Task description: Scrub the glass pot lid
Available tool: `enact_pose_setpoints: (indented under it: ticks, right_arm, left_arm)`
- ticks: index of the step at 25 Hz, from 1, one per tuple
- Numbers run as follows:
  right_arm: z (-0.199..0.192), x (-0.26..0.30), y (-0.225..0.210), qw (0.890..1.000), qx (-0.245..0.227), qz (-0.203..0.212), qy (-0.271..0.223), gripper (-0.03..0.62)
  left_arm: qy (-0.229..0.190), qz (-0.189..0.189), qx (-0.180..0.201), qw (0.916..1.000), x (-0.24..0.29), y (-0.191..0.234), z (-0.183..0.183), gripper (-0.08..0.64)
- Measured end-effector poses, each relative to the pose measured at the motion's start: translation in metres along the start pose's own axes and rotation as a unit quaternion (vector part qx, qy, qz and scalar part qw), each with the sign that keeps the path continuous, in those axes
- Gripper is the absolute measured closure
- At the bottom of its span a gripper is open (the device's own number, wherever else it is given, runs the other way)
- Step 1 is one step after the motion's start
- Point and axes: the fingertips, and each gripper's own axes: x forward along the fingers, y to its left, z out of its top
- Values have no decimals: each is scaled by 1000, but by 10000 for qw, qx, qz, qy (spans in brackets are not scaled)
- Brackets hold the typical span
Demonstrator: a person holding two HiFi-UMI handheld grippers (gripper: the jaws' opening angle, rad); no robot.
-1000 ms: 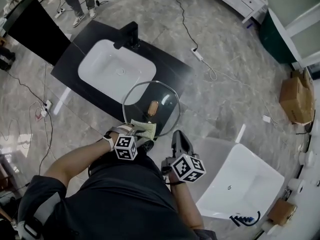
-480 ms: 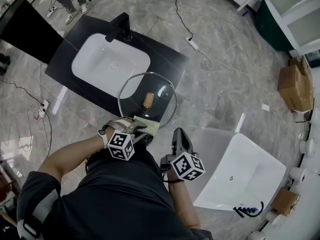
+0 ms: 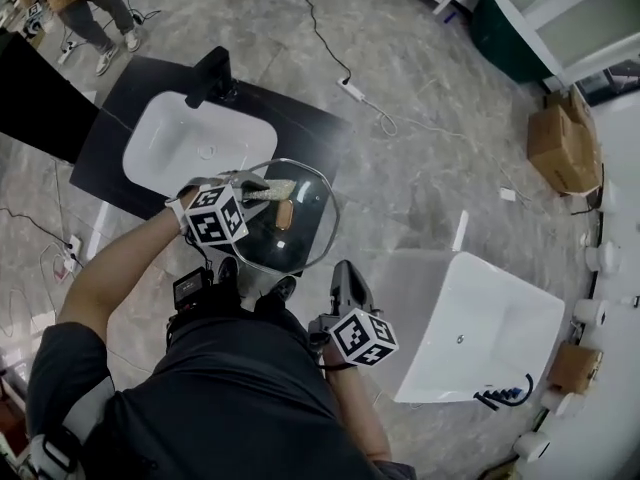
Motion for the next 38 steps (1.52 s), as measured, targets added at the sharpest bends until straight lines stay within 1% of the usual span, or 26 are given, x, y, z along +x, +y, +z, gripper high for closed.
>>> enact_pose_setpoints:
  ticks: [2,4,5,6,7,8,9,10,11,12,13,14,16,18,21,24,26,28,30,32,36,38]
  right_arm:
    - [1,-11,-8,9997,74,-209,-117,584]
    - [-2,-23,-17,9985,209,-453,-236,586]
    - [-5,-30,-21,9975,292,-579,-291,586]
    - [-9,-36,-25,9962,385,-706,-347,586]
    - [-13,-43,-30,9945,484,-836,-410,586]
    - [-18,-50,-35,9924,583,-972,-477,584]
    - [-22,-57,-42,9900,680,-1113,-540,586]
    - [-27,-63,-48,9873,778,-1249,-591,586]
    - [-32,-68,-54,9846,893,-1368,-627,586]
    - [-38,-72,-59,9817,1035,-1458,-649,586]
    - [-44,-74,-62,9789,1196,-1521,-659,586]
    - [-50,-75,-63,9763,1344,-1564,-656,586]
    - [-58,-72,-62,9736,1500,-1599,-626,586]
    - [-61,-66,-58,9745,1514,-1552,-571,586]
    - [-61,-49,-50,9792,1458,-1349,-416,586]
    - [-55,-31,-40,9844,1358,-1097,-236,586]
    - [-52,-20,-34,9872,1256,-969,-136,586]
    - [-50,-10,-28,9898,1149,-847,-32,586]
    - [-48,-1,-22,9920,1053,-684,106,586]
    - [-44,10,-18,9939,959,-476,279,586]
    - [-40,21,-11,9954,839,-166,441,586]
    - [-38,26,-10,9971,591,-59,481,586]
  left_arm:
    - [197,-381,133,9990,29,20,8,488]
    - [404,-712,388,9959,59,34,16,488]
    - [493,-843,596,9934,73,40,18,488]
    - [562,-973,894,9896,85,43,19,488]
    - [622,-1122,1283,9834,96,44,20,488]
    - [692,-1302,1714,9741,105,41,19,488]
    - [766,-1499,2108,9629,113,37,18,488]
    - [823,-1696,2401,9523,120,31,17,488]
    - [860,-1878,2573,9440,127,24,17,488]
    - [896,-2039,2642,9384,132,19,16,488]
    - [936,-2176,2634,9351,136,15,14,489]
    - [966,-2288,2572,9339,139,13,11,489]
    - [979,-2419,2356,9361,137,13,5,489]
    - [1039,-2440,2133,9403,129,19,-4,489]
    - [1124,-2422,1758,9475,107,23,-28,489]
    - [972,-2411,1250,9575,75,11,-48,489]
    - [869,-2307,1046,9635,56,-3,-62,489]
    - [787,-2163,947,9685,44,-19,-74,489]
    - [771,-2013,854,9727,35,-36,-81,489]
    - [821,-1841,681,9771,30,-53,-86,488]
    - [928,-1607,340,9820,31,-84,-87,488]
    - [878,-1523,183,9843,34,-94,-84,488]
